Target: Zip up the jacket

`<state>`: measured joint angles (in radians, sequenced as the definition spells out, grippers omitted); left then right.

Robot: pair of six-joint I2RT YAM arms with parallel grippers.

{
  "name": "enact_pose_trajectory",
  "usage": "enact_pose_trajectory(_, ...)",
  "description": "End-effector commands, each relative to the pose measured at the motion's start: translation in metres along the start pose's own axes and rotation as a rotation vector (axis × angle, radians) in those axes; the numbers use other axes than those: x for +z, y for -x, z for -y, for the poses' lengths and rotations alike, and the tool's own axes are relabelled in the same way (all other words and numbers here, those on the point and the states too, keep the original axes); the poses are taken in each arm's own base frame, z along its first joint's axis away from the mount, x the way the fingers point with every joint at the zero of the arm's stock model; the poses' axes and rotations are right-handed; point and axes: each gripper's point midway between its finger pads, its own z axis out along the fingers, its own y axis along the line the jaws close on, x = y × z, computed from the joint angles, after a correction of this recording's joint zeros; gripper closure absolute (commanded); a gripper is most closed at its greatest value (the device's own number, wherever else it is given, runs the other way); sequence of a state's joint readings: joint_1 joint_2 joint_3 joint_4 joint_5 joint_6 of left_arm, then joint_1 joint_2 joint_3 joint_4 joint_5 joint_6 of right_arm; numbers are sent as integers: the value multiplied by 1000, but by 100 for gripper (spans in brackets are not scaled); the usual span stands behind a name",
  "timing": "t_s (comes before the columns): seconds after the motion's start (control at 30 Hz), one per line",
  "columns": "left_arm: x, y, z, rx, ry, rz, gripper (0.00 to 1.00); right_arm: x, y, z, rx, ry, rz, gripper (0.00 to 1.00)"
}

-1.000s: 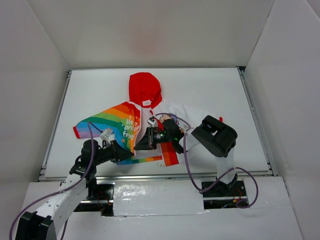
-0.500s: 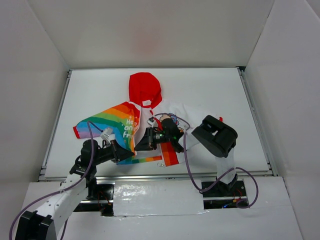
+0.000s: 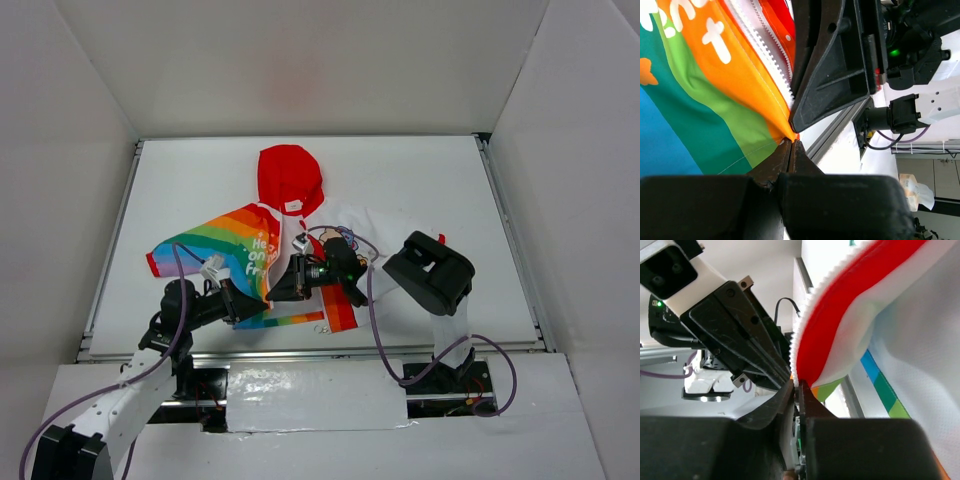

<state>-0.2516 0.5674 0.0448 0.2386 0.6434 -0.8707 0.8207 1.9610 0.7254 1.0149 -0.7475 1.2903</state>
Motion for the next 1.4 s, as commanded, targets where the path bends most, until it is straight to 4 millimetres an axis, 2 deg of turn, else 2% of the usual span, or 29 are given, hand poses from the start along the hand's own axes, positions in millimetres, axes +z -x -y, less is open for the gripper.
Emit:
enact_pose_trajectory(0.0,1,1,-2,11,2,12,100,-1,-8,-28,-65,88,-21,88)
enact_pose_trajectory(0.13,2,1,-6,5,18,9,100,-1,-11,-30,-64,93,-29,97)
enact_pose_trajectory(0.17,2,0,-6,3,19,6,97,0,-12,-31,-64,95,-35,99)
enact_pose_trajectory(0.2,2,0,-6,3,19,6,92,0,-12,-31,-64,94,-35,100)
enact_pose_trajectory(0.23,2,0,-5,2,18,7,79,1,-13,-32,-67,97,-37,100)
enact_pose_trajectory(0.33,2,1,-4,2,13,9,61,2,-15,-32,-65,96,-42,100)
enact_pose_trajectory(0.47,2,1,-2,-4,-1,12,51,3,-14,-31,-62,93,-42,100)
enact_pose_trajectory(0.53,2,0,-1,-2,-8,11,56,3,-15,-30,-58,91,-45,100)
enact_pose_trajectory(0.57,2,0,-2,-2,-5,12,68,3,-15,-29,-59,89,-44,100)
enact_pose_trajectory(0.7,3,0,-3,-6,-4,5,84,3,-15,-29,-58,88,-44,100)
enact_pose_trajectory(0.77,3,0,-2,-5,-7,4,98,4,-14,-28,-55,83,-42,100)
enact_pose_trajectory(0.8,3,-1,-2,-7,-8,0,100,5,-14,-26,-48,76,-44,100)
enact_pose_trajectory(0.83,3,-1,-1,-5,-13,-2,100,5,-14,-26,-49,75,-42,100)
enact_pose_trajectory(0.87,3,0,-1,-6,-14,-2,100,4,-14,-25,-49,76,-44,96)
enact_pose_trajectory(0.9,4,0,0,-6,-14,-2,100,4,-14,-26,-50,80,-43,70)
enact_pose_trajectory(0.93,4,0,-1,-5,-13,-2,100,2,-12,-27,-49,83,-35,56)
enact_pose_trajectory(1.0,3,1,-1,-8,-7,-1,100,-5,-8,-28,-54,84,-13,41)
enact_pose_trajectory(1.13,3,4,1,-22,1,8,100,-19,0,-21,-102,19,28,40)
enact_pose_trajectory(1.2,2,6,4,-28,-4,15,100,-27,-2,-11,-95,-70,36,40)
enact_pose_trajectory(1.23,2,7,4,-45,-2,19,100,-29,3,-3,-151,-121,68,40)
enact_pose_trajectory(1.37,1,10,7,-80,5,29,100,-58,5,21,-172,-379,139,40)
